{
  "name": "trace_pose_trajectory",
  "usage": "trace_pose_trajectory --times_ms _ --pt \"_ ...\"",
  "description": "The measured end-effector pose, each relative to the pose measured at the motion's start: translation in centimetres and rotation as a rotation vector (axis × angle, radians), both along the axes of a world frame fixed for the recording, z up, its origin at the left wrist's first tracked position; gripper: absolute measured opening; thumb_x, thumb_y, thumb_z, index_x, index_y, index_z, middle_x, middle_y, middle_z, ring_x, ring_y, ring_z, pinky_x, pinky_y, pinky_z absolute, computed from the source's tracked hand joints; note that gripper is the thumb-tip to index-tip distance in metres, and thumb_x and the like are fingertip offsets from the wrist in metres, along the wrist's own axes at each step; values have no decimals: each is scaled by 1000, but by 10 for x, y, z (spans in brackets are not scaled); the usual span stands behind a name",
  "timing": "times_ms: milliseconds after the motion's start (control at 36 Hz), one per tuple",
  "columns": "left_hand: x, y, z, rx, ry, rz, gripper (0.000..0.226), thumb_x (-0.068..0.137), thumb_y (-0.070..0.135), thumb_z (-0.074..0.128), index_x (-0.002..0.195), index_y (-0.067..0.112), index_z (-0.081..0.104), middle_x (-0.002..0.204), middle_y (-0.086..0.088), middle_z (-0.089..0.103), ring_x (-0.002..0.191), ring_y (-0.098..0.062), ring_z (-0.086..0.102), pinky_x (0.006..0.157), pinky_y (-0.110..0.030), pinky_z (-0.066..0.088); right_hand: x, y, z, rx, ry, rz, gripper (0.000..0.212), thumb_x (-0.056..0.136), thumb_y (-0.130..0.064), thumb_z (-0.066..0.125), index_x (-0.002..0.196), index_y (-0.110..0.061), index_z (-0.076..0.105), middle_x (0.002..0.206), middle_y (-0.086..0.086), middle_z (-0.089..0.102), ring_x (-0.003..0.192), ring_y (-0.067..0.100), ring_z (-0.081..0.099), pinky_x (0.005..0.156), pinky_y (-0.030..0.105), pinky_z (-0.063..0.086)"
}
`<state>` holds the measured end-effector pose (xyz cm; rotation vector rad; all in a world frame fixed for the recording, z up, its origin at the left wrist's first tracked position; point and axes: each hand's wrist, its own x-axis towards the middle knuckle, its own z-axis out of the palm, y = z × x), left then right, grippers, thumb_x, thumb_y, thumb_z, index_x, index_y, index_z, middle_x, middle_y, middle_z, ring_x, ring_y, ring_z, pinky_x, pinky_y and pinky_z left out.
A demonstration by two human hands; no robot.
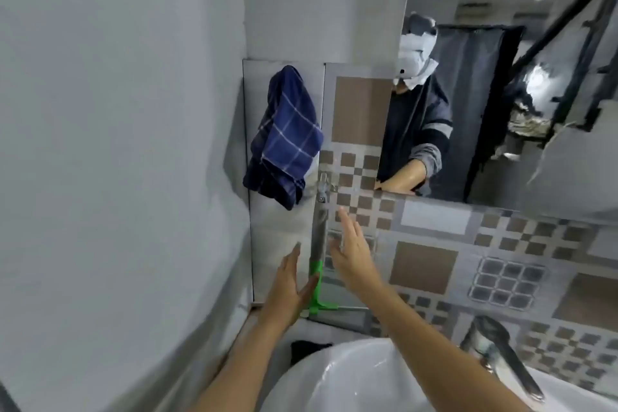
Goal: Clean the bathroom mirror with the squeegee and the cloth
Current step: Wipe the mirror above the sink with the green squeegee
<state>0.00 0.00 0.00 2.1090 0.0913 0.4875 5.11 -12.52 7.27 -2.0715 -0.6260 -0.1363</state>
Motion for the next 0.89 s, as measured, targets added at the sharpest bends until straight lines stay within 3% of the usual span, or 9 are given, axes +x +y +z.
trace_pose_trajectory --times_ms 56,139,194,278,361,472,667,806,889 --pt "8 1 -9 -100 61 -21 75 86 45 56 146 30 12 148 3 29 129 -12 36 102 -27 33 7 10 -1 37 53 -19 62 96 -19 46 149 -24 14 154 0 21 139 19 27 116 39 24" --pt "15 2 -24 -222 155 -61 75 85 38 60 144 35 14 141 1 40 119 -12 46 95 -31 46 11 22 -9 80 106 -24 63 96 -15 47 149 -19 13 154 2 22 141 17 23 113 29 19" --pt "18 0 -32 -265 170 -99 71 87 29 61 143 36 19 133 1 49 114 -12 51 84 -24 51 12 29 -16 113 101 -31 65 94 -11 49 148 -17 13 154 4 24 141 18 25 113 28 20" --pt "23 -3 -36 -246 131 -113 62 88 19 60 138 40 28 116 8 58 102 -3 58 72 -14 50 16 35 -23 189 103 -33 69 93 -8 52 148 -20 12 154 5 26 139 23 30 114 43 29" --pt "23 -6 -36 -268 121 -90 57 90 13 57 138 32 33 107 10 60 95 1 59 69 -8 48 14 37 -25 241 100 -53 69 92 -4 51 148 -21 15 153 6 29 139 23 30 113 44 31" --pt "19 -6 -30 -264 109 -90 58 90 10 55 140 26 32 100 9 59 91 -1 59 68 -5 47 9 35 -20 299 124 -55 69 91 0 52 147 -23 19 150 7 34 138 23 33 113 42 31" --pt "-4 -5 -11 -180 65 -72 57 92 18 54 138 41 30 106 11 58 96 -2 56 66 -7 47 -13 28 -6 404 109 -76 69 90 -3 55 145 -27 22 141 7 45 128 22 46 104 47 43" --pt "-17 -12 16 -43 -79 -94 50 92 42 46 136 52 24 118 2 52 101 -8 53 84 -28 49 -27 6 28 503 32 -48 70 88 -1 58 144 -24 23 130 8 51 115 16 54 97 35 50" --pt "-22 -22 38 42 -190 -107 51 92 43 38 135 57 15 117 7 46 97 10 47 81 -10 41 -36 -17 54 530 -48 -14 75 85 -3 62 144 -24 21 126 5 52 114 16 55 93 29 52"
